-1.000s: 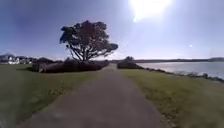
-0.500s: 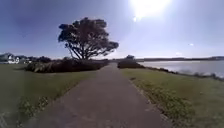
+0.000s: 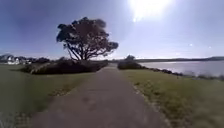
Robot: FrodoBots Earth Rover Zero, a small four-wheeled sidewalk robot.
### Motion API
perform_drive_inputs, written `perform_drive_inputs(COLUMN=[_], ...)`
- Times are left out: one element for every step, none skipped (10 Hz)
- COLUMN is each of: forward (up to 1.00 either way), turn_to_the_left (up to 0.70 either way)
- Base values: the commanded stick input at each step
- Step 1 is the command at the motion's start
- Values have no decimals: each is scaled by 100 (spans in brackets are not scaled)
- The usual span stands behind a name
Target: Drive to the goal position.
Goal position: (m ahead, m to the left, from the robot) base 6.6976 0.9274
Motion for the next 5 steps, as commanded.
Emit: perform_drive_inputs(forward=[100, 100, 100, 100, 100], turn_to_the_left=[0, 0, 0, 0, 0])
